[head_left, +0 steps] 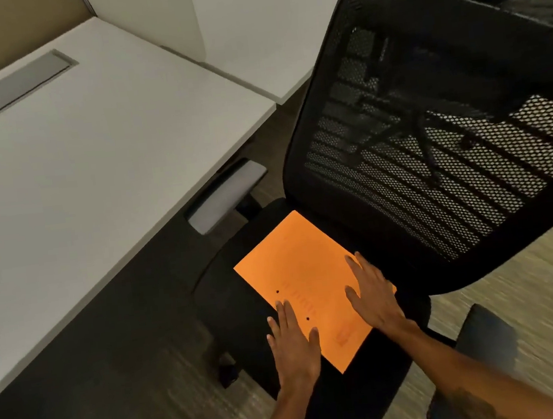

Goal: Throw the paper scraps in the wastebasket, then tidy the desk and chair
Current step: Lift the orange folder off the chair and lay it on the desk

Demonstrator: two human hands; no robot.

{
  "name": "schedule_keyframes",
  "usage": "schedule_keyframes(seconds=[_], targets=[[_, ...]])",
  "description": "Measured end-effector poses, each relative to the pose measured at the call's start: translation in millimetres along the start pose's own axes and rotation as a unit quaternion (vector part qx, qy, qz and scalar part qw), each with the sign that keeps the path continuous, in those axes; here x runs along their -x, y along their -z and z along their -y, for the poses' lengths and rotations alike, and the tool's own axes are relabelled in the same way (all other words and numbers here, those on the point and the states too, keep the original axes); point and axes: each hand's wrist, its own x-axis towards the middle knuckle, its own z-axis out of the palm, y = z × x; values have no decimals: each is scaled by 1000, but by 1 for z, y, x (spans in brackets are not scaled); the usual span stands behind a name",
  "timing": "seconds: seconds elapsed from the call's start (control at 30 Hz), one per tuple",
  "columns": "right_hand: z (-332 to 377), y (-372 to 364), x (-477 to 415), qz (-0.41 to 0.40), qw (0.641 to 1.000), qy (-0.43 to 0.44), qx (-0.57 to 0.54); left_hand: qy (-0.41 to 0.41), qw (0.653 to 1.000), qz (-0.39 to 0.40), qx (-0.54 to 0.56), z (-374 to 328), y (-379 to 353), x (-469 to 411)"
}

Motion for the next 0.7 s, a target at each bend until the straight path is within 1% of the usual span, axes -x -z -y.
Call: schedule_keyframes(seconds=[0.1, 0.3, 0.47, 0.7], targets=[[-15, -2, -9, 4, 999, -34, -15, 10, 1000, 4, 27, 0, -13, -4], [-43, -7, -29, 26, 997, -74, -20, 41, 991, -16, 130, 1, -34, -12], [-53, -13, -35, 41, 993, -101, -40, 57, 984, -40, 164, 3, -42, -14], [-53, -25, -37, 43, 993, -103, -37, 70, 977, -51, 195, 3, -48, -16]])
